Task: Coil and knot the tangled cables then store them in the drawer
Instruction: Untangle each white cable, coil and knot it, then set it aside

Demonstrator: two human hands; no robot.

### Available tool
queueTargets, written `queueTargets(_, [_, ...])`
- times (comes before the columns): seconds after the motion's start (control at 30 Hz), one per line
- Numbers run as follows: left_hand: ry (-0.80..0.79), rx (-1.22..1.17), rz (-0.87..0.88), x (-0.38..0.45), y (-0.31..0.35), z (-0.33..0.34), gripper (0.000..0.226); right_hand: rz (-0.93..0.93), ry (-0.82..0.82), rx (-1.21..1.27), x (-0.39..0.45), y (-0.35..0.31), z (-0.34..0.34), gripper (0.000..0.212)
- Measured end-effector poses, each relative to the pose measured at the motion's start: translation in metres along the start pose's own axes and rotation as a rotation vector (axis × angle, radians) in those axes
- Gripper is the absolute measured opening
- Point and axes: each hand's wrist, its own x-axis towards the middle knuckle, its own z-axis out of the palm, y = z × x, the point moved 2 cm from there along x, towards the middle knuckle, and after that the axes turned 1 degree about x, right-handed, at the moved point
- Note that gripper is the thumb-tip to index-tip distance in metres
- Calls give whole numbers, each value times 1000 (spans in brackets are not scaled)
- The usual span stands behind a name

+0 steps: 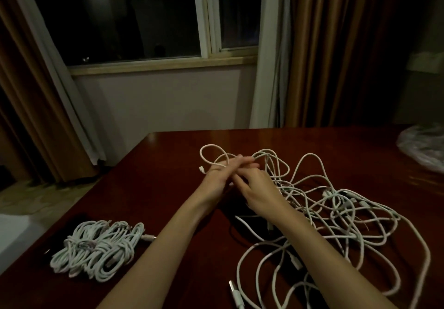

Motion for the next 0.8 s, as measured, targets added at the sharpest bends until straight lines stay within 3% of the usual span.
queueTargets(0.1, [75,80,61,1,1,4,45,6,37,-15,0,-1,-3,27])
queueTargets(0.27, [213,-100,112,-1,6,6,60,-2,115,-140,2,-4,-1,22])
queueTargets(0.4, [297,-254,81,0,6,9,51,-45,186,-235,2,-9,-1,15])
queueTargets(0.47, [317,-378,75,0,6,7,49,-49,191,-248,0,-11,-2,22])
queueTargets(0.63, [369,-545,53,1,6,-1,50,-30,84,-206,-2,-4,-6,23])
queueTargets(0.8, [334,-911,67,1,12,-14,57,21,-25,-306,0,4,-7,19])
